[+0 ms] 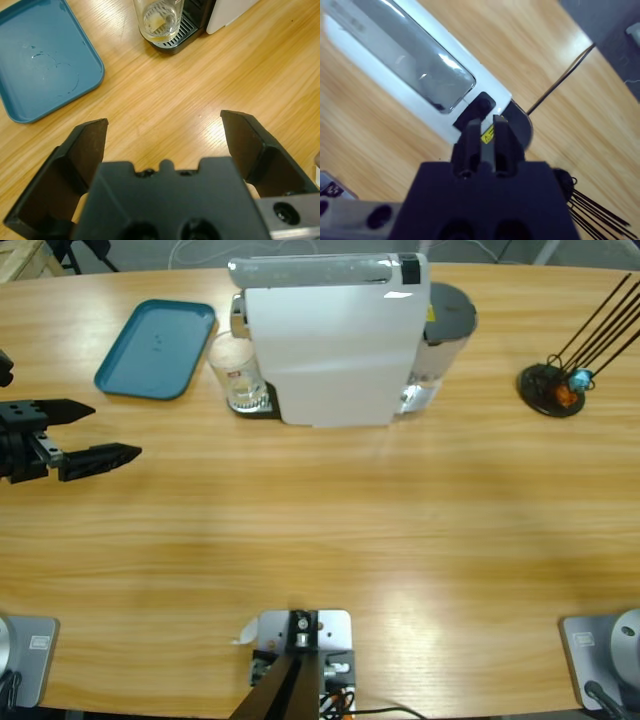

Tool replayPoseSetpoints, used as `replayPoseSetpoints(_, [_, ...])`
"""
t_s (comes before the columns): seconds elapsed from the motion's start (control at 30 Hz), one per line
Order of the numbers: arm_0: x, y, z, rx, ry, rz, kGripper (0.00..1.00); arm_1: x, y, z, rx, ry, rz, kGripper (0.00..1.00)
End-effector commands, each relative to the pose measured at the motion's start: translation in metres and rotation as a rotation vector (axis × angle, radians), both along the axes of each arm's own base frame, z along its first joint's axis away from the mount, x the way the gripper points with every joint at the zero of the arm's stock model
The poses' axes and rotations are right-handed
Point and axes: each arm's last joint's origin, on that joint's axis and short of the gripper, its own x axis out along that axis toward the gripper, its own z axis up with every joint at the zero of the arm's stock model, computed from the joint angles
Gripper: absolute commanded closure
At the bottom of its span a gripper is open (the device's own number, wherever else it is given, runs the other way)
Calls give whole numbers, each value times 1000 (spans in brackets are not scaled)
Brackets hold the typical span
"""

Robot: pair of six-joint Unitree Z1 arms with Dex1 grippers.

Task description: Pour coffee

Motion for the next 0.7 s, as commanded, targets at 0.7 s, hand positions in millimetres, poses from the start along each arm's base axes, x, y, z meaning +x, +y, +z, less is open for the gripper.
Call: replayPoseSetpoints(0.7, [-7, 3, -7, -30, -4, -6, 0, -186, -120, -102, 290, -25, 74, 0])
